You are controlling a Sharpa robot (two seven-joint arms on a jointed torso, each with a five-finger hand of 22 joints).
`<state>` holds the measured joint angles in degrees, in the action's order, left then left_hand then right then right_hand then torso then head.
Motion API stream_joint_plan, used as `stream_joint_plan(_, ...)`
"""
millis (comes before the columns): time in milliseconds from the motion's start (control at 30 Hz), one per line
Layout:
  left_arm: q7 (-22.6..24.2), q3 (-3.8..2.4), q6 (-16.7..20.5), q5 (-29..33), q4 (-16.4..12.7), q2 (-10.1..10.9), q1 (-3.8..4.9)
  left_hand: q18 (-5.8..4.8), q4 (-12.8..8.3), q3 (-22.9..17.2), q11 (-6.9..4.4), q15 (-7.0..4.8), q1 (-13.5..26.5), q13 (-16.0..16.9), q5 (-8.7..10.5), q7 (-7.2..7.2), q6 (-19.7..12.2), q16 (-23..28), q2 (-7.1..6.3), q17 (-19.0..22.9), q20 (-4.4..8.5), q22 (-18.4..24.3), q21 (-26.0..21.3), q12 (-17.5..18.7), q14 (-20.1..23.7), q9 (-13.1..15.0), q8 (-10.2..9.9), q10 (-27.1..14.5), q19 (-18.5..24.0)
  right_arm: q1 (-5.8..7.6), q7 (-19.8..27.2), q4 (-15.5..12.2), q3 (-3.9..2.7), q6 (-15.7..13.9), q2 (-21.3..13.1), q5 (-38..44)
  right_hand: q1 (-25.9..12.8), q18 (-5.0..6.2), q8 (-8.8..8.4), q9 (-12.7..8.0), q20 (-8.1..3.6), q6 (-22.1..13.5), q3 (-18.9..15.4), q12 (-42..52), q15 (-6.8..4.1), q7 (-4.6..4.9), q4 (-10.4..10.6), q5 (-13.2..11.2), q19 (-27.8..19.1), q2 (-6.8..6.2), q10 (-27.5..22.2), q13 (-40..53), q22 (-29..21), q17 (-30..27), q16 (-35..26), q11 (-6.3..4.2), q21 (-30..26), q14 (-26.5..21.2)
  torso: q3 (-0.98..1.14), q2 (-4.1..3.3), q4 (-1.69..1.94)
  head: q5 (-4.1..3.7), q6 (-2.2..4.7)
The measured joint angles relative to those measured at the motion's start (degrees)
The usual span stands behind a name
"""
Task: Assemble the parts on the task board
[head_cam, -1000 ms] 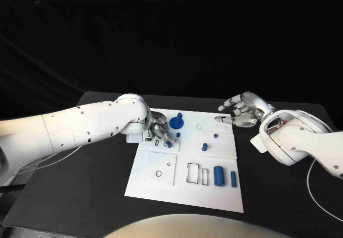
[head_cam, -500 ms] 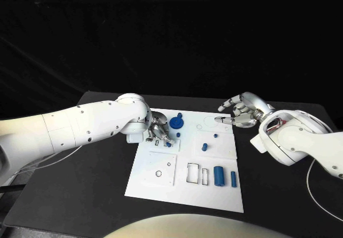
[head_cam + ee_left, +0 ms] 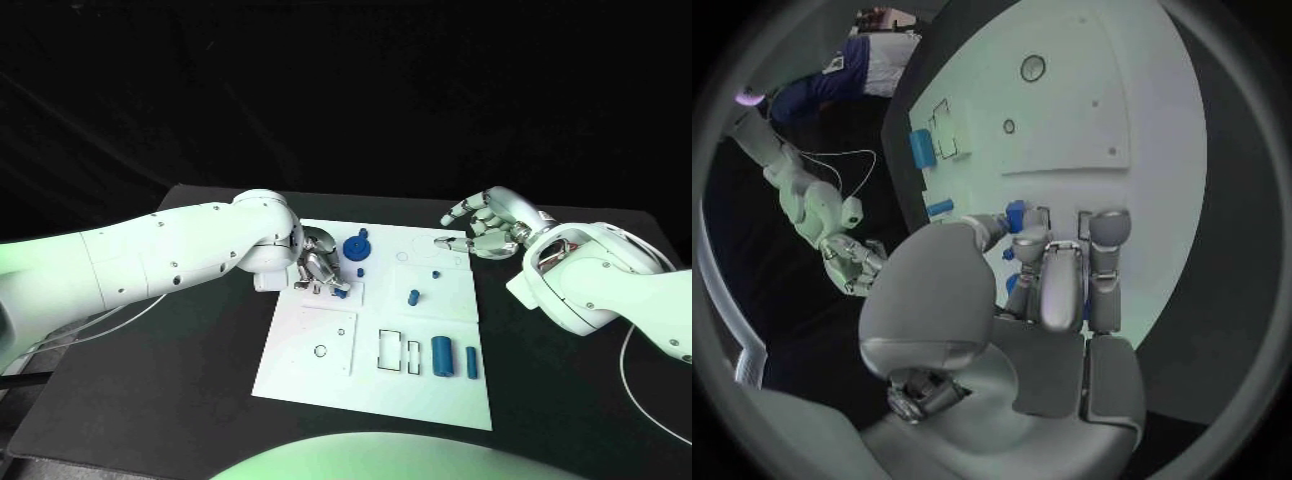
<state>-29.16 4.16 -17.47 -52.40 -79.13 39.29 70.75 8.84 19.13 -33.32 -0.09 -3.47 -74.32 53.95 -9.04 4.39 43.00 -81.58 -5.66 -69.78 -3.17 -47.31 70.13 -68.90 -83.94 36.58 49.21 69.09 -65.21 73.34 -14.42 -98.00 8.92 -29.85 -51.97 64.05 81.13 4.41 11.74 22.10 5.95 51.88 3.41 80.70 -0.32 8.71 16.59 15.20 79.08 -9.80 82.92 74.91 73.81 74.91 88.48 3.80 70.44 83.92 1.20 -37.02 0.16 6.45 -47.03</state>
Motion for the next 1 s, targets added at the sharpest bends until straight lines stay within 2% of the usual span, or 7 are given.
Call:
stream_joint_plan(233,0.1,-0.4,1.4,1.7,-1.8,1.7,0.0,0.0,-0.8,-4.0,0.03,0.0,2.1,0.0,0.06,0.01,0.0,-0.3,-2.14,-0.6,0.0,-0.9,0.8,0.0,0.0,1.1,0.7,0.0,0.0,-0.02,-0.2,0.0,0.01,0.0,0.0,1.0,0.0,0.0,0.23,0.0,0.0,0.0,0.0,0.0,0.0,0.0,0.0,0.0,0.0,0.0,0.0,0.0,0.0,0.0,0.0,0.0,-0.2,0.0,0.0,-0.01,0.04,0.06,0.08)
stream_joint_plan(333,0.2,-0.47,2.2,2.0,-2.6,2.3,0.0,0.01,-0.8,-4.0,0.18,0.0,2.5,0.2,0.06,0.01,0.0,-0.3,-2.44,-0.9,0.21,-1.3,1.0,0.0,0.0,1.4,1.0,0.5,-0.2,-0.02,-0.3,0.0,0.01,0.0,0.0,1.2,0.0,0.0,0.23,0.0,0.0,0.0,0.0,0.0,0.0,0.0,0.0,0.0,0.0,0.0,0.0,0.0,0.0,0.0,0.0,0.0,-0.2,0.0,0.0,-0.01,0.06,0.1,0.07)
stream_joint_plan(500,0.7,-0.52,4.3,1.6,-4.2,3.1,0.0,0.0,-1.0,-5.4,-0.11,0.0,3.7,0.6,0.06,-0.12,0.1,-0.7,-3.68,-1.6,0.48,-2.4,1.9,-0.3,0.0,1.6,1.1,1.2,-0.5,-0.03,-0.4,0.0,0.01,0.0,0.0,1.4,0.0,0.01,0.23,0.0,0.0,0.0,0.0,0.0,0.0,0.0,0.0,0.0,0.0,0.0,0.0,0.0,0.0,0.0,0.0,0.0,-0.2,0.0,0.0,-0.04,0.08,0.2,-0.02)
stream_joint_plan(633,0.9,-0.52,6.2,0.0,-5.1,3.5,-0.05,0.0,-0.7,-5.8,-0.27,0.0,4.2,1.0,0.06,-0.4,0.4,-1.0,-4.16,-2.2,0.5,-2.9,2.2,-0.6,0.0,1.8,1.1,1.6,-0.9,-0.03,-0.4,0.0,0.01,0.0,0.0,1.5,0.0,0.0,0.23,0.0,0.0,0.0,0.0,0.0,0.0,0.0,0.0,0.0,0.0,0.0,0.0,0.0,0.0,0.0,0.0,0.0,-0.2,0.0,0.0,-0.08,0.08,0.24,-0.13)
stream_joint_plan(667,0.9,-0.49,6.7,-0.6,-5.3,3.5,-0.06,0.0,-2.4,-7.4,-0.22,0.0,4.5,1.1,0.08,-0.42,0.5,-1.3,-4.4,-2.5,0.61,-3.0,2.2,-0.6,0.0,1.8,1.1,1.7,-1.1,-0.03,-0.4,0.0,0.01,0.0,0.0,1.5,0.0,0.0,0.23,0.0,0.0,0.0,0.0,0.0,0.0,0.0,0.0,0.0,0.0,0.0,0.0,0.0,0.0,0.0,0.0,0.0,-0.2,0.0,0.0,-0.08,0.08,0.27,-0.15)
stream_joint_plan(933,0.8,-0.19,9.8,-6.1,-5.9,3.7,-0.4,-0.05,-2.2,-8.0,-0.5,-0.03,5.2,1.6,-0.2,-0.63,1.3,-1.6,-5.15,-3.2,0.91,-4.0,2.8,-1.0,0.0,1.8,1.1,2.6,-1.8,-0.04,-0.4,0.1,0.01,0.0,0.0,1.6,-0.2,0.0,0.23,0.0,-0.21,0.0,0.0,-0.2,0.0,0.0,0.0,0.0,-0.2,0.19,-0.4,0.0,-0.4,0.0,0.0,0.05,-0.6,0.0,-0.01,-0.07,0.06,0.39,-0.46)
stream_joint_plan(1000,0.7,-0.16,10.4,-7.1,-6.0,3.7,-0.55,-0.91,-2.2,-8.0,-0.42,-0.21,5.4,1.7,-0.23,-0.64,1.3,-1.6,-5.33,-3.2,0.79,-4.1,3.0,-1.0,-0.2,1.9,1.1,2.7,-1.9,-0.05,-0.4,0.1,0.01,-0.1,0.0,1.6,-0.3,0.0,0.23,0.0,-0.21,0.0,0.0,-0.5,0.0,0.0,0.0,0.0,-0.2,0.31,-0.4,0.0,-0.5,0.0,-0.2,0.01,-0.9,0.0,-0.01,-0.07,0.04,0.4,-0.5)
